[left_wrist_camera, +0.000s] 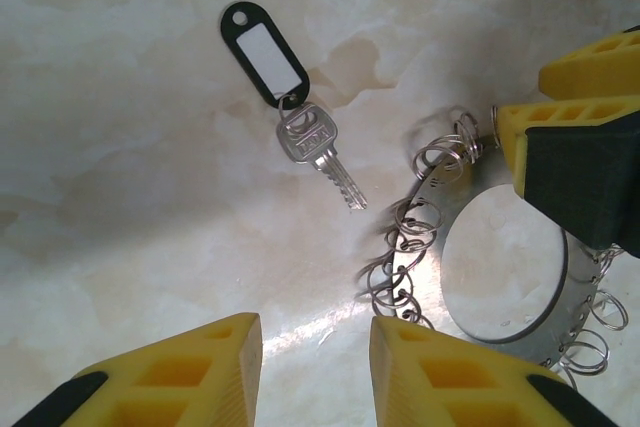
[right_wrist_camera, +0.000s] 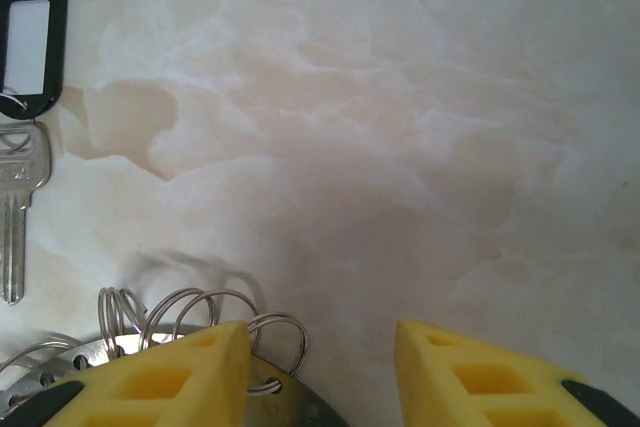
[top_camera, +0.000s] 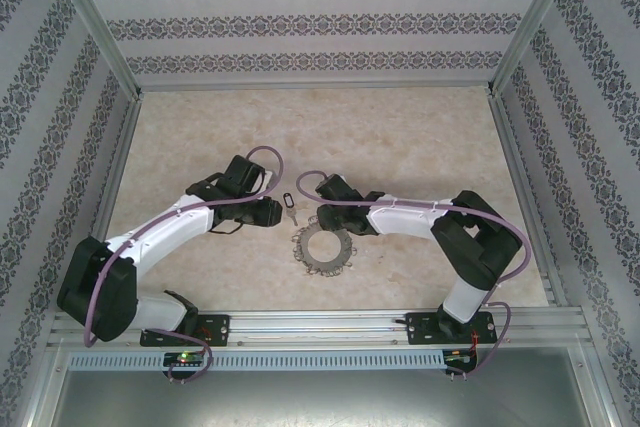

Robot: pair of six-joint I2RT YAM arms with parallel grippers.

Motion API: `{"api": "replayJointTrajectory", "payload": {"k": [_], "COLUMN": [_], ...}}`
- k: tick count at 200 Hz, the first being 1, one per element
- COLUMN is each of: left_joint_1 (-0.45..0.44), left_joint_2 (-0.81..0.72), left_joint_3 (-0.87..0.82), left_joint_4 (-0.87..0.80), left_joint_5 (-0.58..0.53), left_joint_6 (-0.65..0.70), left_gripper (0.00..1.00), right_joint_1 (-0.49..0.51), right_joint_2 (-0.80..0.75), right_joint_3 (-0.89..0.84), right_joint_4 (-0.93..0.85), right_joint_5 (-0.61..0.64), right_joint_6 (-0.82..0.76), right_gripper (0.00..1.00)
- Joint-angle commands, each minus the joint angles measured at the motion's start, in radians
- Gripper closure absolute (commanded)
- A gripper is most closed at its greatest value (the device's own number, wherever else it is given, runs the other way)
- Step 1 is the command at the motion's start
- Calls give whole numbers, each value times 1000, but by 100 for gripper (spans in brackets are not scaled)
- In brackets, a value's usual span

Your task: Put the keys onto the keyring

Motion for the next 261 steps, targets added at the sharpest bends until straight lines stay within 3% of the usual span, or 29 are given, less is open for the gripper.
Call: {"api": "replayJointTrajectory", "payload": {"k": [1,92,261], "left_joint_1": [14,18,32], "left_joint_2": [-24,-30,-69], "left_joint_3": [-18,-24,-10], "left_joint_4": [-1,2,-21], "left_joint_5": [-8,-5,-13], "left_joint_6": [-9,-10,-5], "left_gripper": [66,65,65], "right_joint_1": [17,25,36], "right_joint_2": [4,-59,32], "right_joint_3": [19,10,35], "right_joint_4": [-2,-16,-20], "right_joint_5": [19,41,19], "right_joint_6": [12,16,10], "right_gripper": [57,53,57]}}
